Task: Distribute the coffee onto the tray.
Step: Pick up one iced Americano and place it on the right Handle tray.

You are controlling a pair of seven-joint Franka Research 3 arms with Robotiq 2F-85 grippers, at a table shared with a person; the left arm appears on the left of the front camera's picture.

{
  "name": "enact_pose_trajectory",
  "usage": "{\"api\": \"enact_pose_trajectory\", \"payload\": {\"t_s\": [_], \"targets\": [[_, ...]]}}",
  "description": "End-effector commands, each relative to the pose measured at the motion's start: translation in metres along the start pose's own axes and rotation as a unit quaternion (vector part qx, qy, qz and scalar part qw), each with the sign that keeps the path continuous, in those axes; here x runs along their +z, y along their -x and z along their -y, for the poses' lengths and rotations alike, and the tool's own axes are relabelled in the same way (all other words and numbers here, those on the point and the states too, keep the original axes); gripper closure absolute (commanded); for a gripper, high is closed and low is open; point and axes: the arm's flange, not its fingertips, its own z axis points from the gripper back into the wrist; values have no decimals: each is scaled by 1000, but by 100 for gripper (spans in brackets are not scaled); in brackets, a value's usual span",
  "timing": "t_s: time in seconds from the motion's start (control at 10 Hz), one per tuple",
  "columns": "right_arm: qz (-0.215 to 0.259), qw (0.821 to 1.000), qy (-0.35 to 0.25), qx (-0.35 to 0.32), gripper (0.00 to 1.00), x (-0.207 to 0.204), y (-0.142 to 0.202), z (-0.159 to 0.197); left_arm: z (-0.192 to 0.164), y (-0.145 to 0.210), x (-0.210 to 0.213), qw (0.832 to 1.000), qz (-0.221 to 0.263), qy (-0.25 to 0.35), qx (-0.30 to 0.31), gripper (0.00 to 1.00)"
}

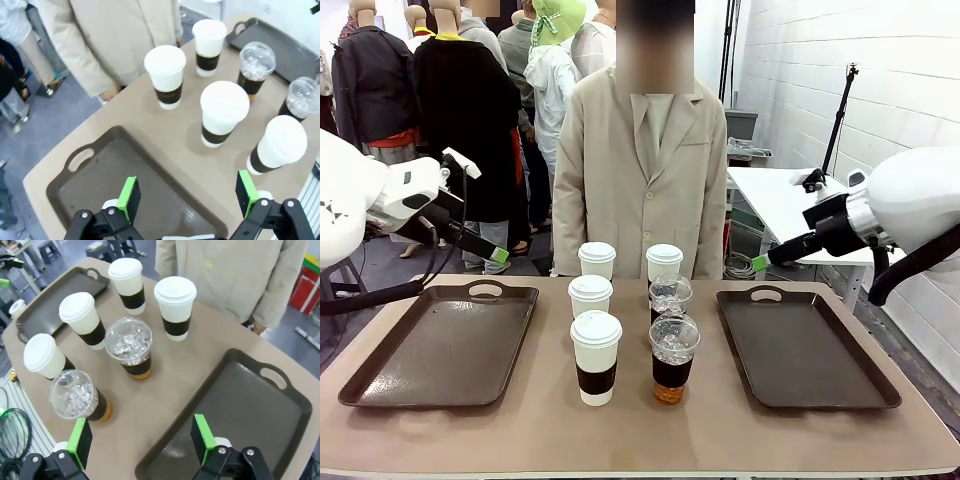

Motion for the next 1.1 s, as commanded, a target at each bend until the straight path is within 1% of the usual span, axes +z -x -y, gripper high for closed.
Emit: {"api": "enact_pose_trajectory", "payload": {"t_s": [0.0,0.3,0.4,0.5,0.6,1.0], "targets": [[17,999,-39,1,0,-13,8,17,-21,21,-13,997,50,54,4,0],[23,998,-51,5,0,-18,16,23,-31,31,-16,996,54,57,34,0],[25,998,-55,4,0,-20,18,25,-31,31,-18,996,53,57,34,0],[24,999,-49,-1,0,-20,18,25,-31,29,-20,997,51,45,43,0],[23,999,-45,-3,0,-13,19,17,-33,27,-8,997,39,52,40,0],[23,999,-45,-3,0,-13,19,17,-33,27,-8,997,39,52,40,0]]}}
